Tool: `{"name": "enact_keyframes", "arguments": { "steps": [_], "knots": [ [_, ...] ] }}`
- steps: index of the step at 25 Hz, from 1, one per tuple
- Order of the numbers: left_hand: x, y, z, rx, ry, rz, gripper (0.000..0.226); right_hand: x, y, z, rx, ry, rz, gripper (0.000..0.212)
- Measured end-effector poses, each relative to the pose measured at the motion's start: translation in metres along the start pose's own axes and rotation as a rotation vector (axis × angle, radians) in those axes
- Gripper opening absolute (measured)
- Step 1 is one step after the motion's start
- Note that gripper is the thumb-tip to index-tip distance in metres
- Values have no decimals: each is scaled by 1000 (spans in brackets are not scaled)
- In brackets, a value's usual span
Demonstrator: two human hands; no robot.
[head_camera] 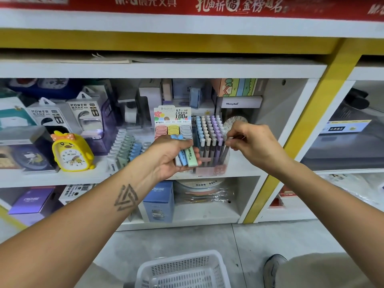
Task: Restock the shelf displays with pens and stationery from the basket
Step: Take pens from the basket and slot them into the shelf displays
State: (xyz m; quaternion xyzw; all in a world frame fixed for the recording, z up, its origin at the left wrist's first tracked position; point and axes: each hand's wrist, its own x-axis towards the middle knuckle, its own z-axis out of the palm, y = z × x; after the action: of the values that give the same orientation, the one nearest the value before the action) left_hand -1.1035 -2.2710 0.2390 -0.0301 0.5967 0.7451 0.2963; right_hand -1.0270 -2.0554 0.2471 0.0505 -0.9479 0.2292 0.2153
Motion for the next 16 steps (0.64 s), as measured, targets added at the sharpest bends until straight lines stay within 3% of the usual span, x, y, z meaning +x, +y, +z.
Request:
{"name": "enact_keyframes", "arguments": {
  "steps": [6, 11, 13, 16],
  "knots": [
    [0, 3, -3, -27, -36, -22, 6, 6, -2, 7, -190, -57, -18, 26],
    [-4, 13, -11, -106, -78, 1, 11, 25, -35, 5, 130, 32, 133, 27],
    [-8, 19, -17, -149, -81, 21, 20, 33, -59, 13, 340, -47, 172, 25],
    [-13, 26, -25, -142, -85, 65, 27, 43, -83, 29, 435, -197, 182, 39]
  ]
}}
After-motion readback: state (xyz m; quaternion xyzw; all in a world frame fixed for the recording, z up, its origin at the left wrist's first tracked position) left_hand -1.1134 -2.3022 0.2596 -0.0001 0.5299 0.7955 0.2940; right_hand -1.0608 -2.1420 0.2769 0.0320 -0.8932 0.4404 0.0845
